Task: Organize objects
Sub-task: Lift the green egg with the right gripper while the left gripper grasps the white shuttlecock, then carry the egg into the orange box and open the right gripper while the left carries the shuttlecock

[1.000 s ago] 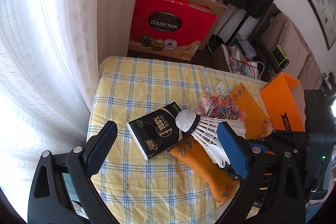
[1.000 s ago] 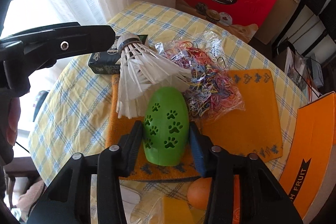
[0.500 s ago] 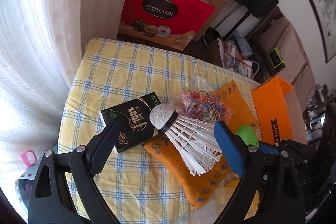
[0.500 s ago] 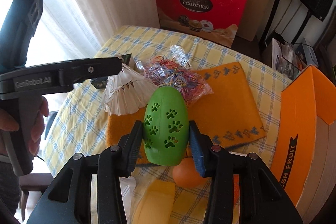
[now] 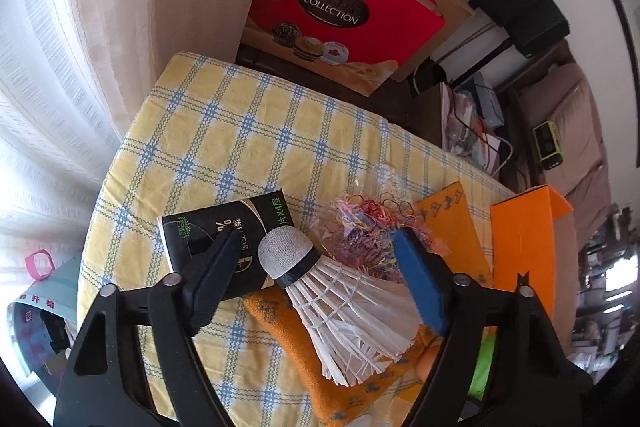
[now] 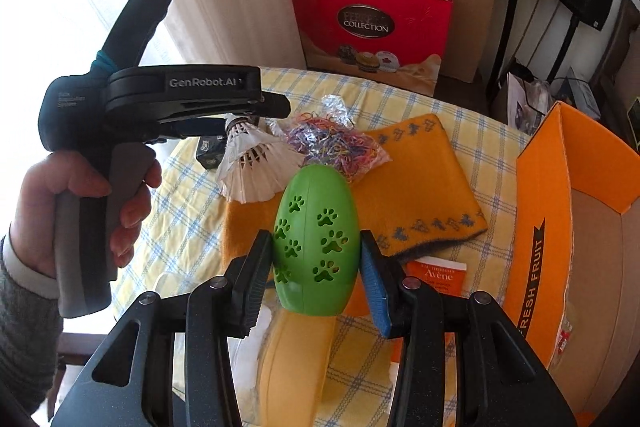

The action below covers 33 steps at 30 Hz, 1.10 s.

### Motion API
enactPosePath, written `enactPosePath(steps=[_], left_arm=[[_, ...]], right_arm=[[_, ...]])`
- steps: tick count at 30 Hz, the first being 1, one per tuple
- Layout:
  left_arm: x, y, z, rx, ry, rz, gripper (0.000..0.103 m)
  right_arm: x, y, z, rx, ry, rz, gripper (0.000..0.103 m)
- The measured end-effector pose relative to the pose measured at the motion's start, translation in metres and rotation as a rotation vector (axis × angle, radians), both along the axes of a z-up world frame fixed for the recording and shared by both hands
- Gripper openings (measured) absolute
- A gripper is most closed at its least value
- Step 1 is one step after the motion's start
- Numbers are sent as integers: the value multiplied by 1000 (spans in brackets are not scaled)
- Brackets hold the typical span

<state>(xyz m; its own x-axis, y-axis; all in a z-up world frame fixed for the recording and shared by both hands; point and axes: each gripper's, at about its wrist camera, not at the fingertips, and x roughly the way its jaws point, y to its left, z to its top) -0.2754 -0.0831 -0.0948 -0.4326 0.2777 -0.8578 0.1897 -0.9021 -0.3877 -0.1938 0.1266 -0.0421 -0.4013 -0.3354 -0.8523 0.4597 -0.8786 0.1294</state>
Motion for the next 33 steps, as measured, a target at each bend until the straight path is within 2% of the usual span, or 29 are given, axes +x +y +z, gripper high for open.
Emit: enactPosePath(steps=[1,3,5,12,19,26,33], left_arm=[[0,2,0,-23,3,1,52],[2,3,0,-50,2,1,36],[4,0,0,-48,7,13,27],[15,-10,7,28,30,27,27],[33,-3,42,57,104,-9,27],[52,29,89,70,196,-108,27],[62,76,122,92,251,-207,27]], right_arm=[[2,1,1,-3,2,-2,44],[5,4,3,-11,6,-5,44],[8,7,6,-17,11,-9,44],[18,24,23,-46,39,-32,44],[28,49,47,-73,74,-66,44],[31,91,66,-91,93,-144,44],[28,143,63,-48,79,-260,44]])
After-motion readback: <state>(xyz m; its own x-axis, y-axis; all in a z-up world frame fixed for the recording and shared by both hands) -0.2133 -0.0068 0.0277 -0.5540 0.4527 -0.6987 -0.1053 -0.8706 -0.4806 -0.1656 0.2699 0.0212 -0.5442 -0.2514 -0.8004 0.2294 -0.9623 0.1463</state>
